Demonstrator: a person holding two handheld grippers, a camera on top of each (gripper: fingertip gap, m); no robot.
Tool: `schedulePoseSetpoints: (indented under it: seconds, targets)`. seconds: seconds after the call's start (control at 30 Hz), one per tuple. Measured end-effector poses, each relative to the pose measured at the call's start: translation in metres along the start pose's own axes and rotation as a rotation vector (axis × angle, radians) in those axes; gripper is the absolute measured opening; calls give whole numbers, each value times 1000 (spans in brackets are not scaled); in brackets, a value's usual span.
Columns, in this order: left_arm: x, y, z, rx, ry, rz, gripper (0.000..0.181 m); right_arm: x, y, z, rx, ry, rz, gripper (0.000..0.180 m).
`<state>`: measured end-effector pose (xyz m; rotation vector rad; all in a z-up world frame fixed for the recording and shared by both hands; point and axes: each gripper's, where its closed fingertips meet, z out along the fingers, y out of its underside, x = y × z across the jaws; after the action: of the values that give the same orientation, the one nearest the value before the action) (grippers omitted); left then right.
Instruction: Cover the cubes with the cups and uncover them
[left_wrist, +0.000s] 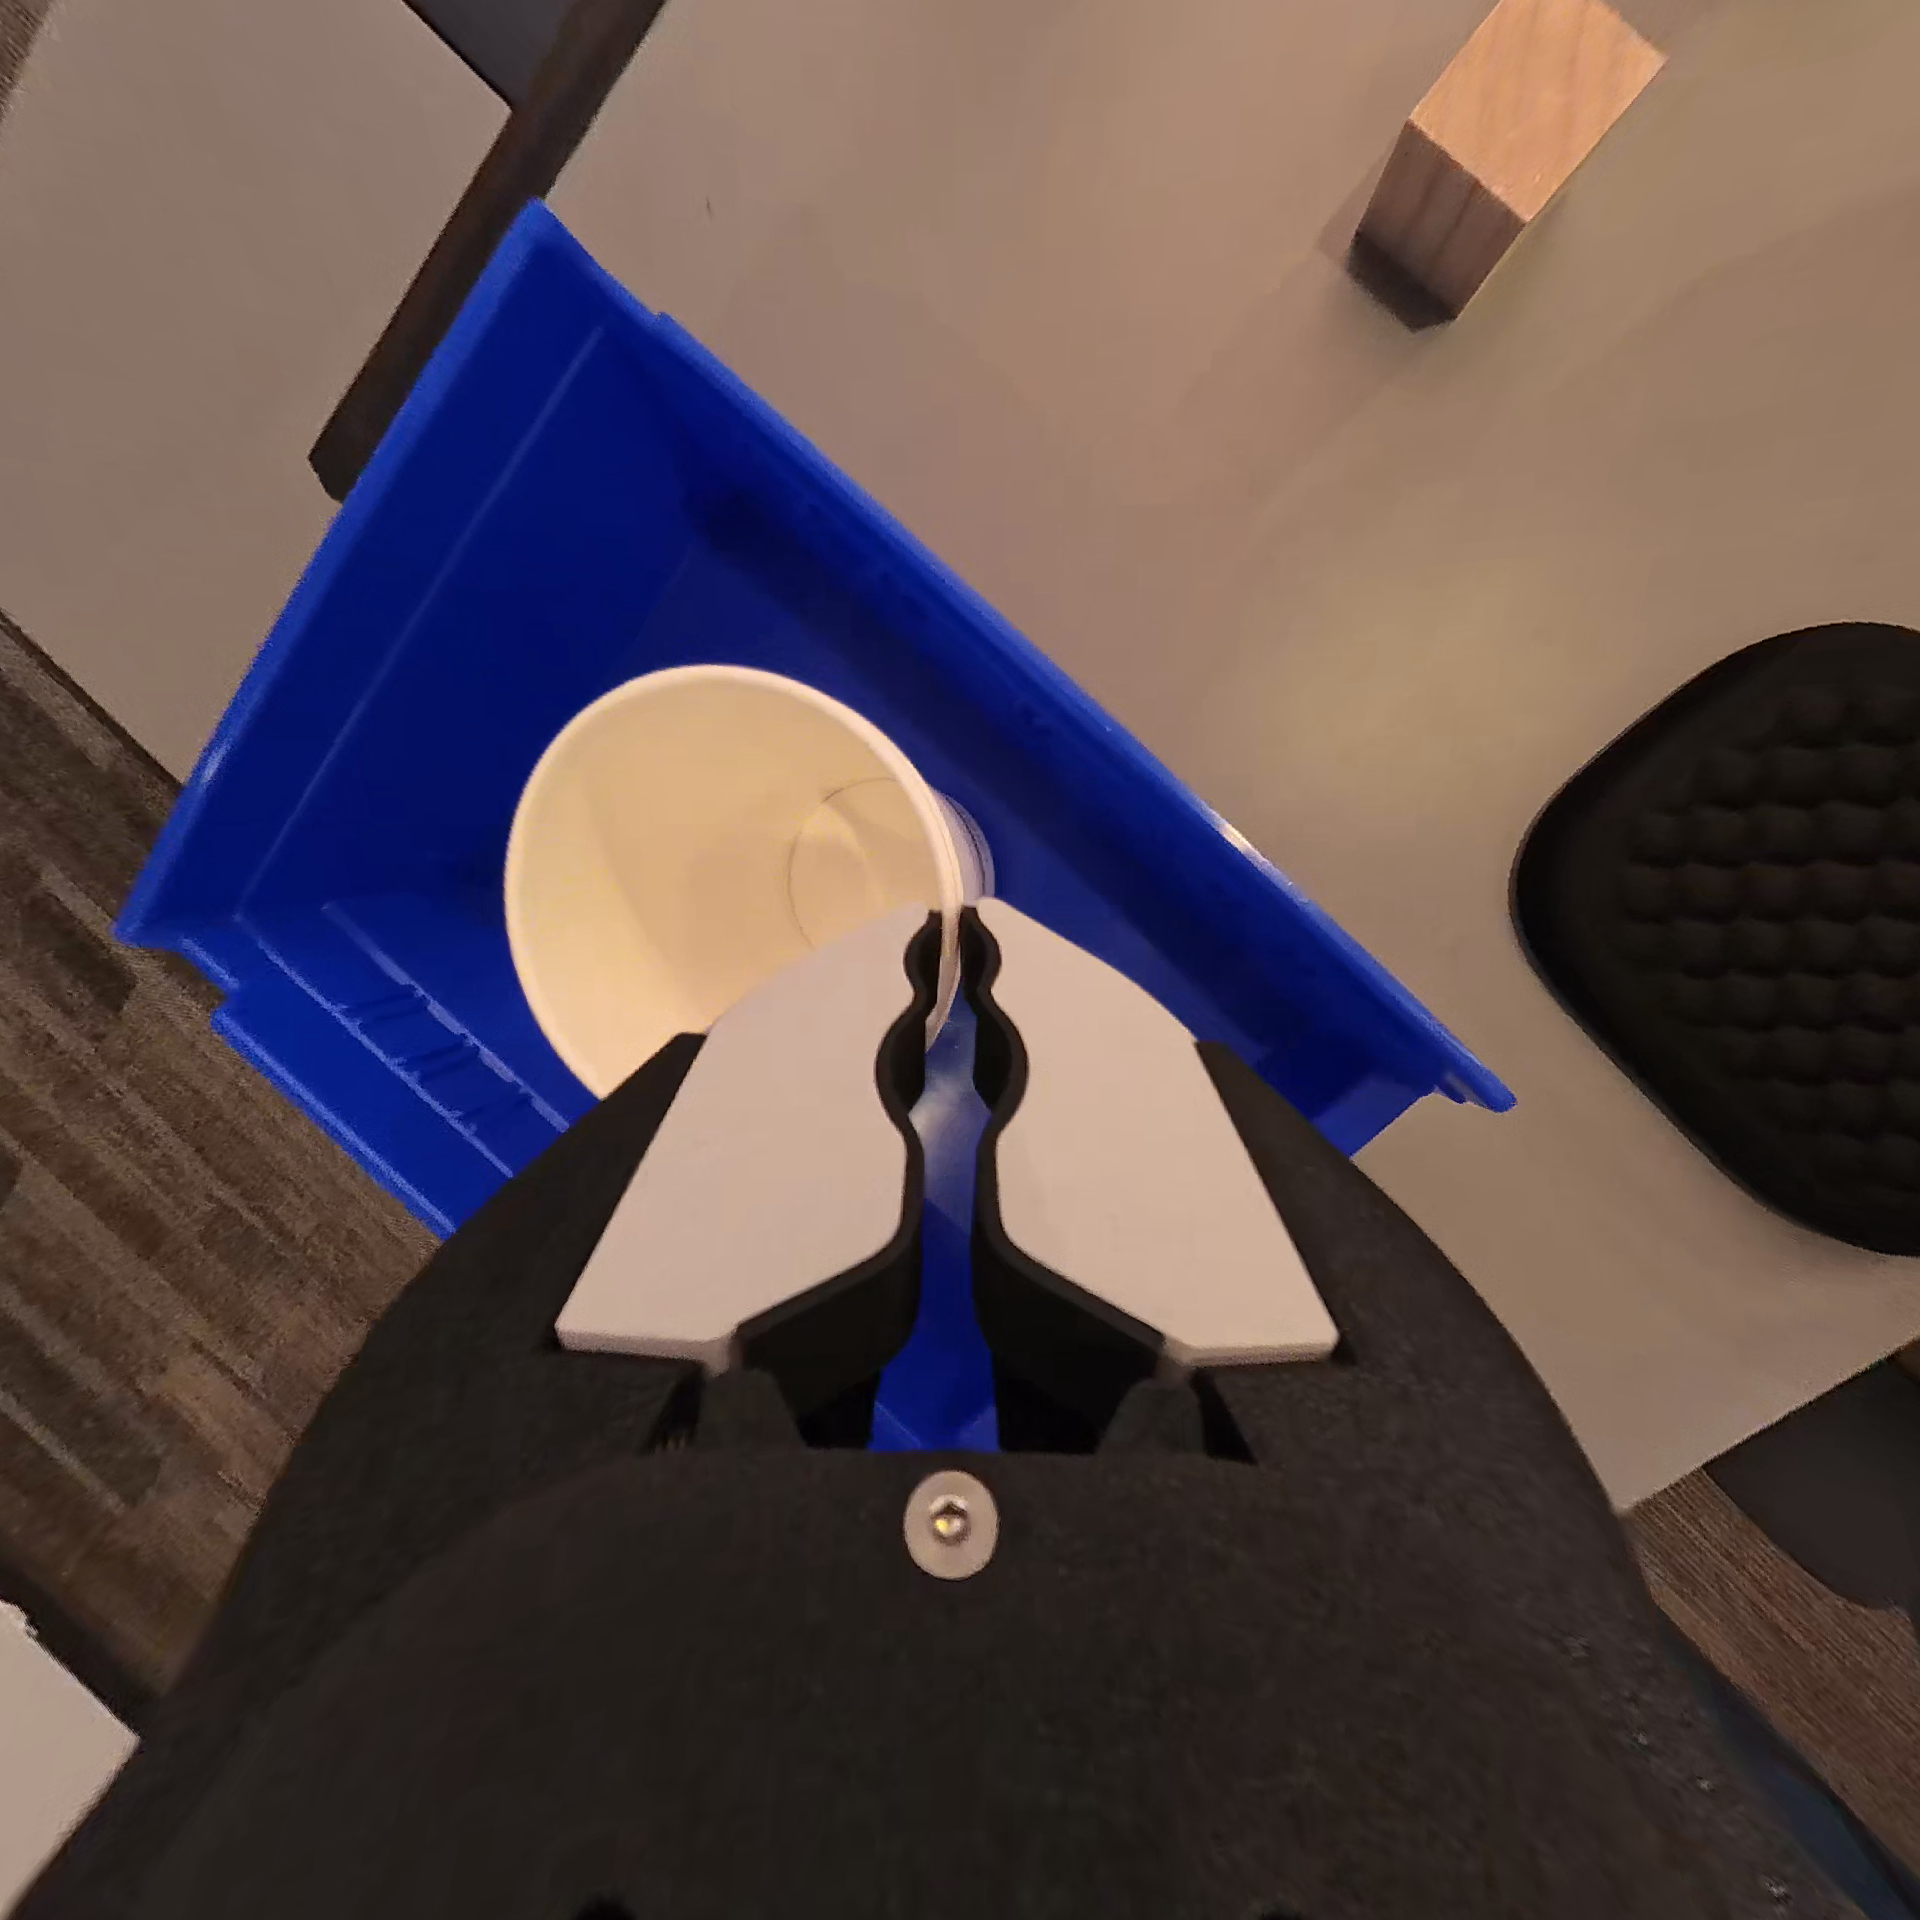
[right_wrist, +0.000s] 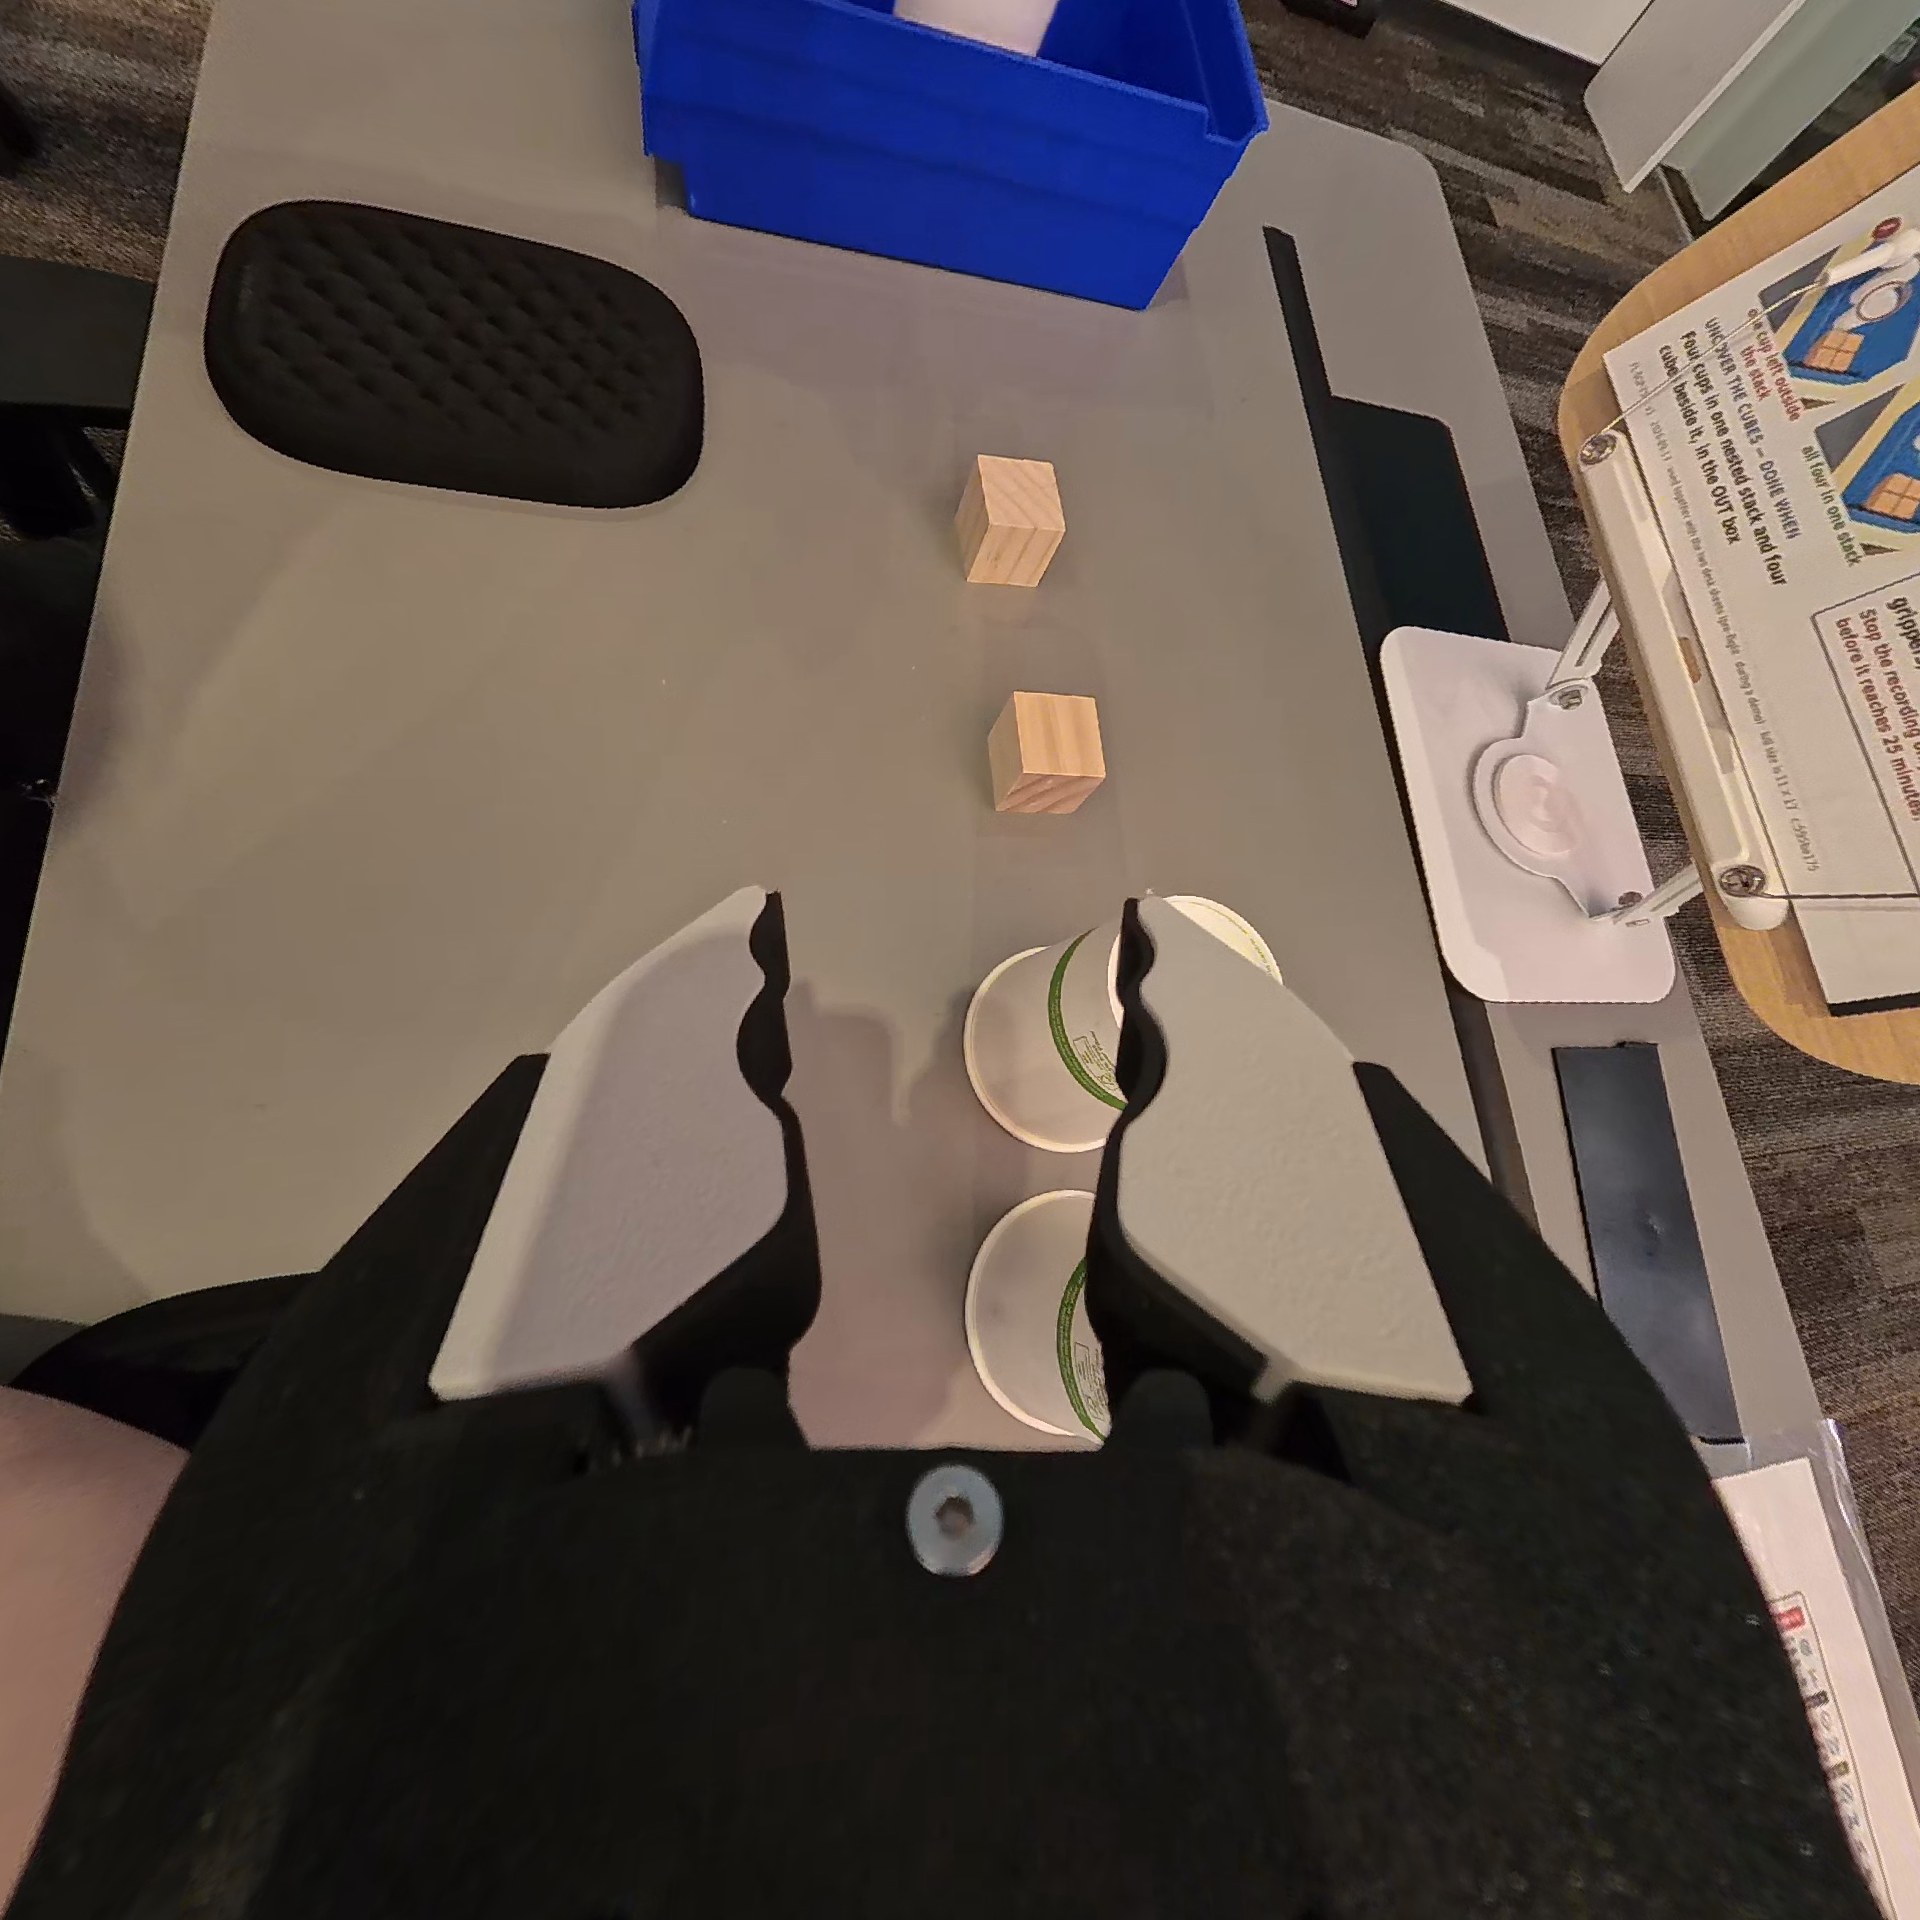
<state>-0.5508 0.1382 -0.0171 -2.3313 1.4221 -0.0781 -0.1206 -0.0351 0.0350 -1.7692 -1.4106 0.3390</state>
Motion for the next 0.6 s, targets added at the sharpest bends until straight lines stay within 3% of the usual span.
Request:
schedulePoseSetpoints:
  seconds: [0.6]
  targets:
    - [6, 22, 1, -112, 38, 23, 8, -2, 2, 0, -3, -19, 6, 59]
